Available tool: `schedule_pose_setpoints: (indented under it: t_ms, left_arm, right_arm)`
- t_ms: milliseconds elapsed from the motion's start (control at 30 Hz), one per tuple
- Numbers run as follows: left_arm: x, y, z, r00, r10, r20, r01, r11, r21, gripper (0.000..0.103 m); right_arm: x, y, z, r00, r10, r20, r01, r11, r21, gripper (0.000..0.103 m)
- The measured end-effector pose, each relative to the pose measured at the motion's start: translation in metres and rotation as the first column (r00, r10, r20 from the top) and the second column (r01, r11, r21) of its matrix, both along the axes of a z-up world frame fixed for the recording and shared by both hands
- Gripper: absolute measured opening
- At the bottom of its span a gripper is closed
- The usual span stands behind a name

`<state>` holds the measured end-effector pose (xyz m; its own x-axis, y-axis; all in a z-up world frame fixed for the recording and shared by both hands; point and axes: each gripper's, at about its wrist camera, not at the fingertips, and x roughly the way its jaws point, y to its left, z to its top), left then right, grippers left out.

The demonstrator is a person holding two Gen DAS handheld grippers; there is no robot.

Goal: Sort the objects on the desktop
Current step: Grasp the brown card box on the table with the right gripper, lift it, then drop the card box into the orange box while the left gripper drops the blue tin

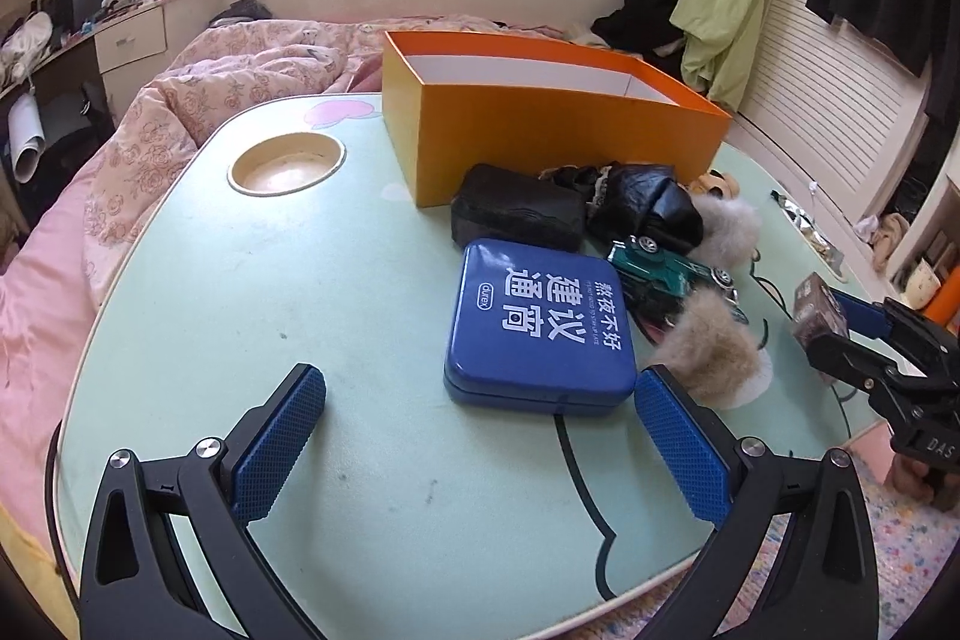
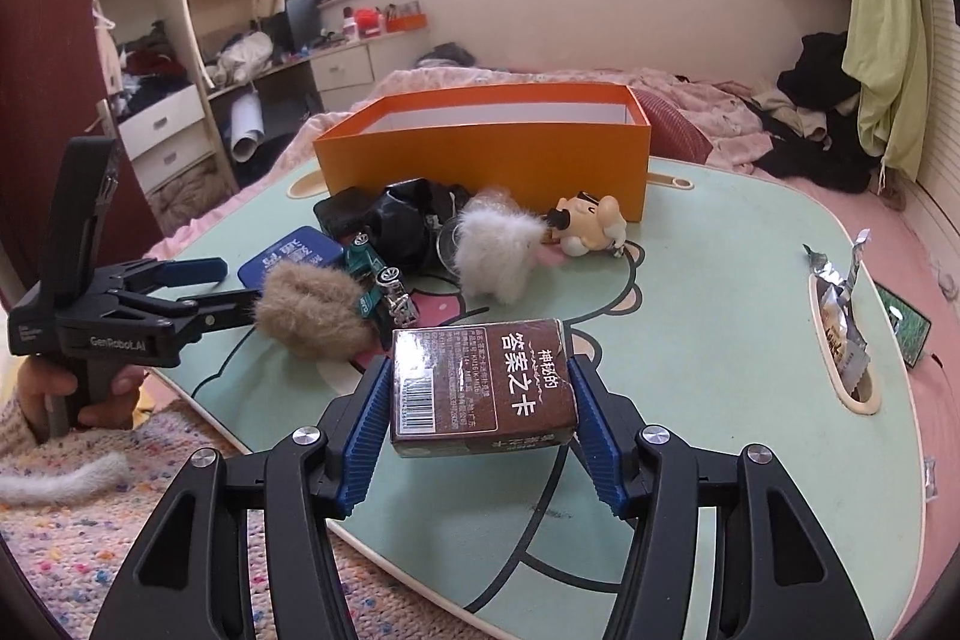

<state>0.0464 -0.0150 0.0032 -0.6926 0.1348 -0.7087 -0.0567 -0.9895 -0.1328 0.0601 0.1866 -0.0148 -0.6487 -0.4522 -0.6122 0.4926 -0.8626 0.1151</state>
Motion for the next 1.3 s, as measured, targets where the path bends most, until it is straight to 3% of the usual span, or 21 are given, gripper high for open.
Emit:
schedule_pose_setpoints:
  t_ms: [233, 267, 300, 333, 667, 933, 1100, 1300]
  left_arm:
    - [-0.010, 0.023, 0.013, 0.997, -0.065, -0.035, 0.062, 0.995, -0.076, 0.100]
    - [-0.013, 0.025, 0.013, 0.997, -0.070, -0.029, 0.067, 0.994, -0.088, 0.095]
    - [-0.016, 0.028, 0.012, 0.997, -0.073, -0.017, 0.071, 0.993, -0.097, 0.077]
    - [-0.019, 0.029, 0.010, 0.997, -0.075, -0.004, 0.075, 0.992, -0.100, 0.067]
    - [0.006, 0.011, 0.019, 0.996, -0.057, -0.065, 0.052, 0.995, -0.081, 0.067]
    - [0.011, -0.004, 0.079, 0.975, -0.017, -0.221, 0.010, 0.999, -0.034, 0.067]
    - [-0.029, 0.003, 0.099, 0.973, -0.022, -0.229, 0.008, 0.998, -0.063, 0.067]
    - [-0.111, 0.009, 0.100, 0.988, -0.015, -0.153, 0.004, 0.998, -0.066, 0.067]
  right_arm:
    - [0.003, 0.004, -0.003, 1.000, -0.011, 0.019, 0.011, 1.000, -0.019, 0.058]
    - [0.003, 0.005, -0.003, 1.000, -0.012, 0.021, 0.012, 1.000, -0.020, 0.058]
    - [0.003, 0.006, -0.003, 1.000, -0.013, 0.022, 0.014, 1.000, -0.021, 0.058]
    - [0.004, 0.006, -0.003, 1.000, -0.014, 0.022, 0.015, 1.000, -0.022, 0.058]
    - [0.009, 0.005, 0.000, 0.999, -0.037, -0.008, 0.037, 0.999, -0.002, 0.058]
    - [-0.007, -0.001, 0.023, 0.998, -0.059, -0.016, 0.059, 0.998, 0.002, 0.058]
    - [-0.057, -0.004, 0.058, 0.995, -0.097, 0.006, 0.098, 0.995, -0.020, 0.058]
    - [-0.139, -0.022, 0.077, 0.986, -0.164, -0.007, 0.164, 0.985, 0.045, 0.058]
